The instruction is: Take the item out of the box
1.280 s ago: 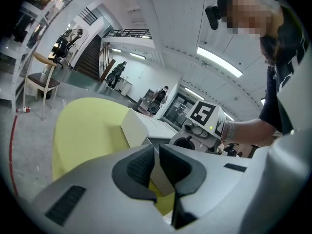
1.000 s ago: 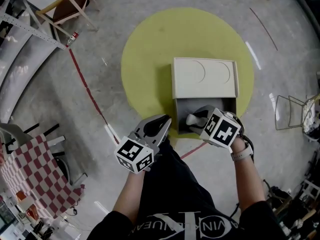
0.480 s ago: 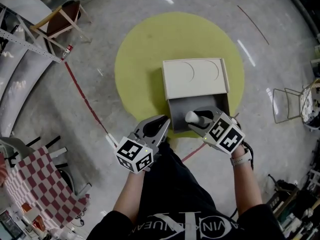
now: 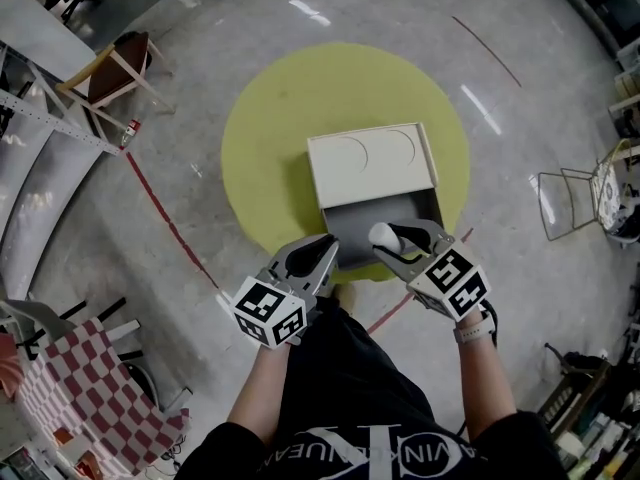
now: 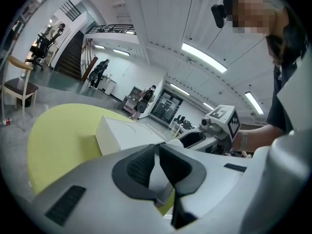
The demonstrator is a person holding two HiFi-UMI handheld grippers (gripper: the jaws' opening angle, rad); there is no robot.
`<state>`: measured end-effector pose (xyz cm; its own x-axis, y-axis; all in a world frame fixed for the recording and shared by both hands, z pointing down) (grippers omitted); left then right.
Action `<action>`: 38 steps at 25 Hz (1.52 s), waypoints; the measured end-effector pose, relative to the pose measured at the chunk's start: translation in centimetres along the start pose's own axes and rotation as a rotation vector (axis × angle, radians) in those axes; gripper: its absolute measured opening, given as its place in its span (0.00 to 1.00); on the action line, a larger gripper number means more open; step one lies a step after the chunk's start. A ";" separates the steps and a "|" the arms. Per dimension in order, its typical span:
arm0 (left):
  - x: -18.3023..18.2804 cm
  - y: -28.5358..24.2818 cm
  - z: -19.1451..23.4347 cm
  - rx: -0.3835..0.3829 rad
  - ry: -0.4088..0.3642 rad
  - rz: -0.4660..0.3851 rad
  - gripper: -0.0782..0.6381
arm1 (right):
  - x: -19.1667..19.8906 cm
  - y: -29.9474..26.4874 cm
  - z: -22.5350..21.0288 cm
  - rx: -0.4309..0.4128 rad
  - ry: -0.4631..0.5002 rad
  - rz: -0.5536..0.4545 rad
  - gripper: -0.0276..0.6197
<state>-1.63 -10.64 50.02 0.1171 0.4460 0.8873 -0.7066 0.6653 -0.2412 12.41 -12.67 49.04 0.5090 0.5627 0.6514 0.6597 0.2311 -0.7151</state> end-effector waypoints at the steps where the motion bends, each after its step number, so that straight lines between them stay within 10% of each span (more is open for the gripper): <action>1: -0.1 -0.1 -0.2 0.004 -0.005 0.001 0.15 | 0.0 0.3 0.0 0.010 -0.006 -0.021 0.30; 38: -7.7 0.5 -1.2 0.011 -0.138 -0.074 0.15 | -4.1 7.4 0.6 0.204 -0.100 -0.463 0.30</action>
<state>-2.04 -13.09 42.60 0.0731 0.3089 0.9483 -0.7074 0.6863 -0.1690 14.92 -12.78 40.91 0.1270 0.4358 0.8910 0.6766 0.6188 -0.3991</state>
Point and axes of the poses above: the fingertips, and each gripper's own axes: y backward along the fingers, z to its left, x out of its underside, the point moved 5 cm from there along y, backward along the fingers, and after that the axes turned 8 degrees about -y, right-handed, at the moved point
